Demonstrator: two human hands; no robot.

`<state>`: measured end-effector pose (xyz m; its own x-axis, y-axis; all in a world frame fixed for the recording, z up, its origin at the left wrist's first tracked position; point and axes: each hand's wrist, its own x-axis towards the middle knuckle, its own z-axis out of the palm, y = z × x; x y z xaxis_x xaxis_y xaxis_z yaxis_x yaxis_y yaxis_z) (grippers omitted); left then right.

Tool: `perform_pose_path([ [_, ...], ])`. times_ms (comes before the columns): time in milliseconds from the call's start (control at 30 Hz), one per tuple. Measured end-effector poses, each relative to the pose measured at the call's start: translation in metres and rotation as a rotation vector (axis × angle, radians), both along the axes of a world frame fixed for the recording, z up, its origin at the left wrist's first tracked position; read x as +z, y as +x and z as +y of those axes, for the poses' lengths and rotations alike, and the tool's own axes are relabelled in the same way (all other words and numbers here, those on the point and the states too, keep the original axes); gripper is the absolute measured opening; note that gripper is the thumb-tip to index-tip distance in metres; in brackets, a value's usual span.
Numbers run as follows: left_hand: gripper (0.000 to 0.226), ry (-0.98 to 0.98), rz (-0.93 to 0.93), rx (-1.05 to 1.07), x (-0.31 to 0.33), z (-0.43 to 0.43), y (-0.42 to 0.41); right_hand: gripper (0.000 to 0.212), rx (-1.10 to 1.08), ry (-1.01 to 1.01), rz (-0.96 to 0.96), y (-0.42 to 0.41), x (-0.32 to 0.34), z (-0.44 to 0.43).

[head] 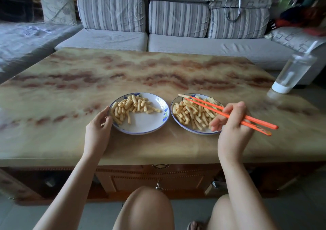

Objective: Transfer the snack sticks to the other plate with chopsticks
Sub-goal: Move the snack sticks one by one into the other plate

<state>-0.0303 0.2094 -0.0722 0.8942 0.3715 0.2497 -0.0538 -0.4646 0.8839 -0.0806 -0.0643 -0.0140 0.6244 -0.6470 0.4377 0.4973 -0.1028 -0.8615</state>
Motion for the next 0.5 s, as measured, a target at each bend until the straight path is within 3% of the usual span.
perform_pose_path([
  [267,0.039,0.017,0.003,-0.004,0.000,0.001,0.000,0.036,-0.134,-0.008,-0.002,-0.002,0.000,-0.014],
  [500,0.039,0.017,0.001,-0.007,-0.001,0.001,0.001,0.039,-0.125,-0.028,0.053,-0.005,-0.001,-0.015],
])
